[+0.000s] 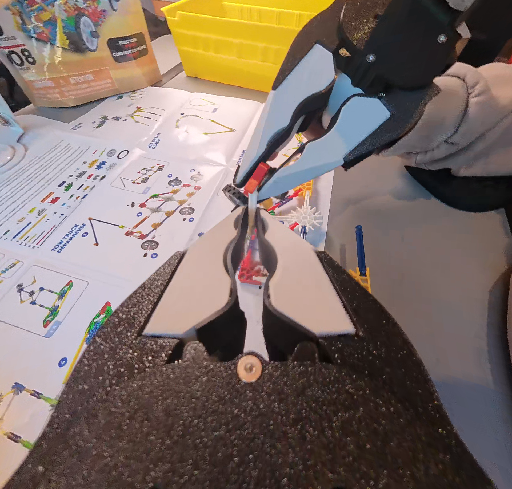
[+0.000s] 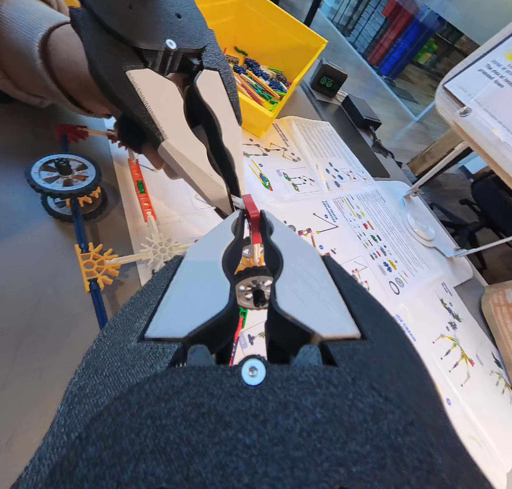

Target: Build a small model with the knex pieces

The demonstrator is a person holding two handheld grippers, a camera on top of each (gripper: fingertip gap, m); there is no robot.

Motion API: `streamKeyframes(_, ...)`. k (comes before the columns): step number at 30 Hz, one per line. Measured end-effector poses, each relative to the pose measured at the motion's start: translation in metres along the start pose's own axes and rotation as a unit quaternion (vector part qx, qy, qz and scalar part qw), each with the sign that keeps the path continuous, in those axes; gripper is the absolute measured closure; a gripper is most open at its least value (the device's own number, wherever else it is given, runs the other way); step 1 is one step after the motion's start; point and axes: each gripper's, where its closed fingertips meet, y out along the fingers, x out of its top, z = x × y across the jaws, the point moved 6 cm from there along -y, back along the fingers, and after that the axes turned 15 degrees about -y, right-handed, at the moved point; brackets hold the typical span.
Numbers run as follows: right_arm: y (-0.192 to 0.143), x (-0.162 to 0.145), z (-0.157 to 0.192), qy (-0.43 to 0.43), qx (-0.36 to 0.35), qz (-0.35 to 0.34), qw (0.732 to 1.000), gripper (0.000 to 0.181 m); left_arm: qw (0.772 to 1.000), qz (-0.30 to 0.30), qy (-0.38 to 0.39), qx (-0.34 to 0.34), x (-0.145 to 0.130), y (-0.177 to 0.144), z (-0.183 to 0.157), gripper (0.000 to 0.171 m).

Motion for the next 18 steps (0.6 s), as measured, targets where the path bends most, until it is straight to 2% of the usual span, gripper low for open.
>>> streamKeyframes(1,0.000,0.001,-0.002,0.001,-0.015,0.002,1.000,0.179,1.000,-0.008,-0.011,0.004,0.003,0.001,-0.002,0.169)
streamKeyframes(2,0.001,-0.001,-0.010,0.002,-0.053,0.014,0.999,0.179,0.998,-0.003,-0.024,-0.049,0.003,0.004,-0.016,0.169)
streamKeyframes(3,0.002,-0.004,-0.016,-0.009,-0.068,0.027,0.997,0.179,0.997,0.010,-0.027,-0.066,0.000,0.011,-0.032,0.170)
streamKeyframes(5,0.003,0.005,-0.017,-0.005,-0.056,0.003,0.998,0.178,0.998,0.020,0.043,-0.045,-0.002,0.022,-0.053,0.169)
streamKeyframes(6,0.002,0.009,-0.018,-0.008,-0.070,-0.001,0.998,0.178,0.997,0.015,0.039,-0.063,0.002,0.022,-0.058,0.169)
streamKeyframes(8,-0.007,0.007,-0.027,0.018,-0.092,-0.010,0.996,0.178,0.998,0.003,0.006,-0.069,0.009,0.017,-0.045,0.169)
streamKeyframes(12,-0.034,-0.009,-0.050,0.096,-0.125,-0.045,0.986,0.178,0.997,-0.019,-0.062,-0.028,0.018,-0.009,0.004,0.169)
streamKeyframes(15,-0.038,-0.018,-0.054,0.185,-0.099,-0.089,0.974,0.178,0.995,-0.026,-0.095,-0.005,0.015,-0.021,0.029,0.169)
streamKeyframes(18,-0.034,-0.025,-0.050,0.231,-0.067,-0.115,0.964,0.178,0.993,-0.024,-0.116,0.002,0.008,-0.025,0.043,0.169)
